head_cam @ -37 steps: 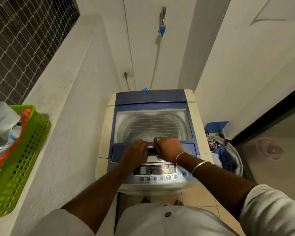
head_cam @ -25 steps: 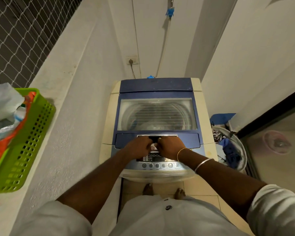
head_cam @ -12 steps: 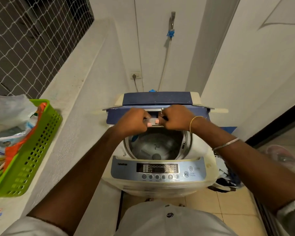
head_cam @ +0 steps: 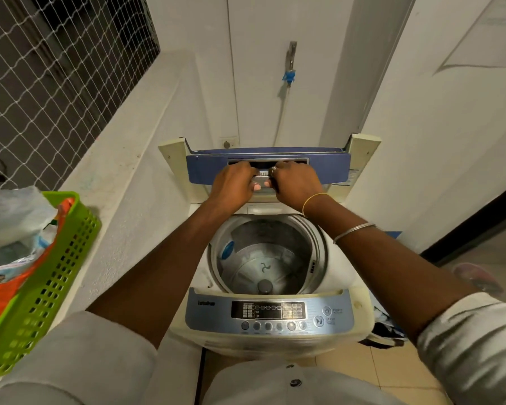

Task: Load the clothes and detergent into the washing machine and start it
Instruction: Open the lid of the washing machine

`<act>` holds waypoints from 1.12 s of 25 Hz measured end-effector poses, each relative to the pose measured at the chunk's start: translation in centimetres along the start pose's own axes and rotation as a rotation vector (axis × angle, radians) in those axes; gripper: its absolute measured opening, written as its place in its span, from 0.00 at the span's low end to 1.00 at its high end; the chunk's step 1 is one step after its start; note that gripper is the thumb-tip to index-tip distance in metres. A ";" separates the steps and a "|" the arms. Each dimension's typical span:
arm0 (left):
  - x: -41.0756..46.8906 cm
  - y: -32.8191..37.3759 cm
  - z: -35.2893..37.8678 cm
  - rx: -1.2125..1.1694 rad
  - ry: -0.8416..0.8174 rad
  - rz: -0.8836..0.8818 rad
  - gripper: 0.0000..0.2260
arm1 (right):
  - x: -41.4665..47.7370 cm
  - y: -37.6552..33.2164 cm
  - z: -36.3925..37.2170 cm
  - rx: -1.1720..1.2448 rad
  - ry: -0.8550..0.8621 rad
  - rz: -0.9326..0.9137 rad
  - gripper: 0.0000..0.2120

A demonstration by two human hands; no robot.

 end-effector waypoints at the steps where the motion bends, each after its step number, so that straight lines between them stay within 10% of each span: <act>1: 0.5 -0.1 0.3 -0.001 0.015 0.002 0.11 | 0.6 0.1 0.1 -0.014 0.004 0.012 0.11; 15: 2.4 -0.4 4.2 0.207 -0.009 0.069 0.39 | 3.9 2.2 2.1 -0.042 -0.094 0.185 0.12; 28: 4.1 -1.1 4.2 0.030 -0.161 0.113 0.35 | 3.9 3.0 2.5 0.027 -0.176 0.130 0.27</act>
Point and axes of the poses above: each hand's wrist, its own x-axis towards the middle knuckle, its own z-axis out of the palm, y = z × x, the point moved 6 cm from there along x, towards the middle knuckle, and after that the axes turned 13 degrees about x, right-handed, at the moved point
